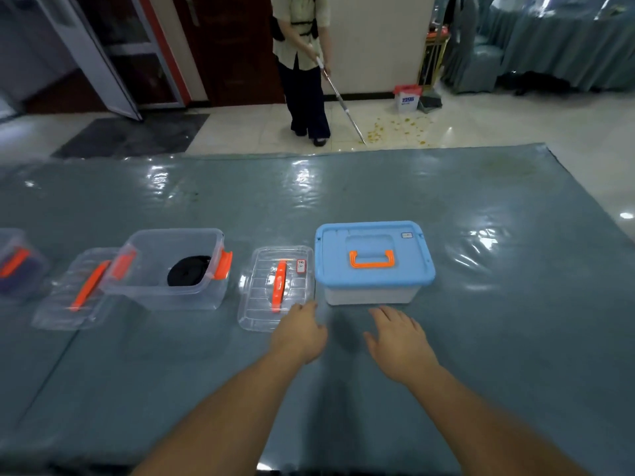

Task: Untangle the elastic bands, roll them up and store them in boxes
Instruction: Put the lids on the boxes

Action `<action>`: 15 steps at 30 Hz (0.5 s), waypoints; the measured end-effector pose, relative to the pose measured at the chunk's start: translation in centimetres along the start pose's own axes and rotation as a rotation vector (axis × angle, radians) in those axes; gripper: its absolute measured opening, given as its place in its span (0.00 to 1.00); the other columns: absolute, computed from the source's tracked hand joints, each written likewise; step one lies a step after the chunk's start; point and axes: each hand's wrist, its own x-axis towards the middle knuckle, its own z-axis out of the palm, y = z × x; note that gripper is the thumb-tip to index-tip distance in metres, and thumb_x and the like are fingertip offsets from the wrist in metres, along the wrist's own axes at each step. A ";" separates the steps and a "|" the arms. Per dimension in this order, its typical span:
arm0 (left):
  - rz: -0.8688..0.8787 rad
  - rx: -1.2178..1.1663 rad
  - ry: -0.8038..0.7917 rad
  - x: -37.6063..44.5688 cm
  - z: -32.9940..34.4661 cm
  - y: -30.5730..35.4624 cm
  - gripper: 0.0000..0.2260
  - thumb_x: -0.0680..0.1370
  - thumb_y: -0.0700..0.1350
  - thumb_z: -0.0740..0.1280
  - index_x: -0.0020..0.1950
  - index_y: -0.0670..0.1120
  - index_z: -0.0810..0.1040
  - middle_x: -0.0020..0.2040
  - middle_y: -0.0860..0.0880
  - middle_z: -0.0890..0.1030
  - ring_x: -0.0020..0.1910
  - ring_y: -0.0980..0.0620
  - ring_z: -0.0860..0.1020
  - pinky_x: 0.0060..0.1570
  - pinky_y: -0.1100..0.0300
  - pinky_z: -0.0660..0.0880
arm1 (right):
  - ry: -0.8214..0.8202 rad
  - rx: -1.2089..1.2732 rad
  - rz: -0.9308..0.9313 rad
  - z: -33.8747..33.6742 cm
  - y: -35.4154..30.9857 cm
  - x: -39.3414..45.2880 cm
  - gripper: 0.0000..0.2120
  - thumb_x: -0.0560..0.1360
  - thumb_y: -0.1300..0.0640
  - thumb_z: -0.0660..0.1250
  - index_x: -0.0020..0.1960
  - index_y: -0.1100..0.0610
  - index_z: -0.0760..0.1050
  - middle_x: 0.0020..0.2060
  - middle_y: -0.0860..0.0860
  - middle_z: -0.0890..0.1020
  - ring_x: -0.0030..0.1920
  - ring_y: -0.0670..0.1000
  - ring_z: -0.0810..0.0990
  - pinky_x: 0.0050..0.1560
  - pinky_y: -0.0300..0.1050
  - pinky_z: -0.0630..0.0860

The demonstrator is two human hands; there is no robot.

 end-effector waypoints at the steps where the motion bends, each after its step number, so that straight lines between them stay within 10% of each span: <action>1: -0.014 0.009 -0.004 -0.9 0.5 -0.5 0.23 0.83 0.49 0.62 0.78 0.51 0.66 0.76 0.45 0.69 0.70 0.40 0.74 0.66 0.48 0.72 | -0.011 0.004 -0.002 0.5 -0.1 -0.7 0.25 0.83 0.44 0.59 0.78 0.50 0.64 0.76 0.47 0.69 0.77 0.52 0.66 0.78 0.53 0.61; 15: -0.183 0.030 0.082 -9.1 -0.1 -11.5 0.25 0.81 0.51 0.63 0.79 0.51 0.67 0.76 0.48 0.69 0.71 0.44 0.74 0.68 0.48 0.74 | -0.181 0.077 -0.091 5.7 -7.3 -4.1 0.25 0.83 0.44 0.59 0.78 0.51 0.64 0.73 0.52 0.72 0.73 0.57 0.70 0.70 0.55 0.70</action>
